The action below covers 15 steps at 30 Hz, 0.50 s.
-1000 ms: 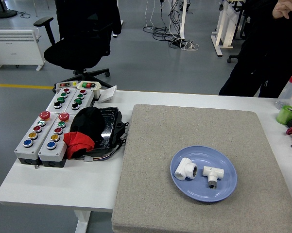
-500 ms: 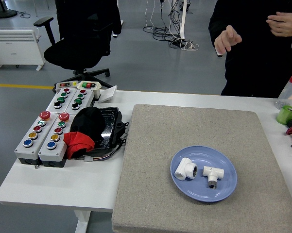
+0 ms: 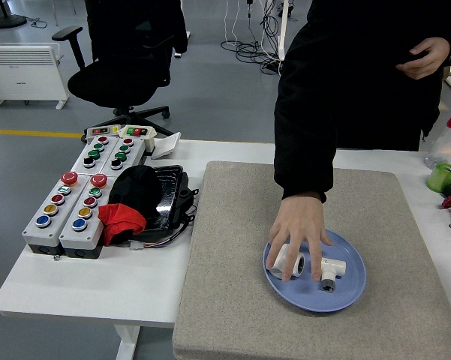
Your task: Pick pipe place plate twice
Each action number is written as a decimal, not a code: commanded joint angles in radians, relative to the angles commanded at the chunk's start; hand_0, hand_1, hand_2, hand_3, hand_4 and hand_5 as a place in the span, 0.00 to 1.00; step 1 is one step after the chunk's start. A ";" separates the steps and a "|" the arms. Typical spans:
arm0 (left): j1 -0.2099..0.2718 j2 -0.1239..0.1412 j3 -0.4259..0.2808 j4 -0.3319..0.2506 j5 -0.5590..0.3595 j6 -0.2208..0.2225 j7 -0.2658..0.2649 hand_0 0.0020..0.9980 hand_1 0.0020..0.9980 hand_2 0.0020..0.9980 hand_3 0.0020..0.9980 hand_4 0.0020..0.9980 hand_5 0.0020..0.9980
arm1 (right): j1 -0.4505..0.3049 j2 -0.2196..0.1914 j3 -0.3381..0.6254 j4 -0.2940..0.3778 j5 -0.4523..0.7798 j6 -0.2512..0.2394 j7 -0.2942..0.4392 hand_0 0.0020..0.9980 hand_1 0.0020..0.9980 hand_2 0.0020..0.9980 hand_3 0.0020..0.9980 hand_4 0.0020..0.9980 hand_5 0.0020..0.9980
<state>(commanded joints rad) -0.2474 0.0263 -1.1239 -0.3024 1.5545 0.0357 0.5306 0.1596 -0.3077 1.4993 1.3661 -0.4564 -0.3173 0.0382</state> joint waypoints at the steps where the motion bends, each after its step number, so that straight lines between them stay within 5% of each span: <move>1: -0.001 0.000 0.000 0.000 0.001 0.000 0.000 0.65 0.63 0.64 0.55 0.38 1.00 | 0.001 0.000 0.000 0.000 0.000 0.000 0.000 0.84 0.80 0.86 0.83 0.53 0.57; 15: -0.005 0.001 0.001 0.001 0.001 0.000 -0.004 0.65 0.63 0.64 0.55 0.38 1.00 | 0.000 0.001 0.006 -0.001 0.000 -0.007 0.000 0.83 0.79 0.86 0.83 0.52 0.57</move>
<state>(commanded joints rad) -0.2521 0.0273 -1.1229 -0.3009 1.5555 0.0357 0.5270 0.1599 -0.3069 1.5051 1.3653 -0.4564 -0.3246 0.0384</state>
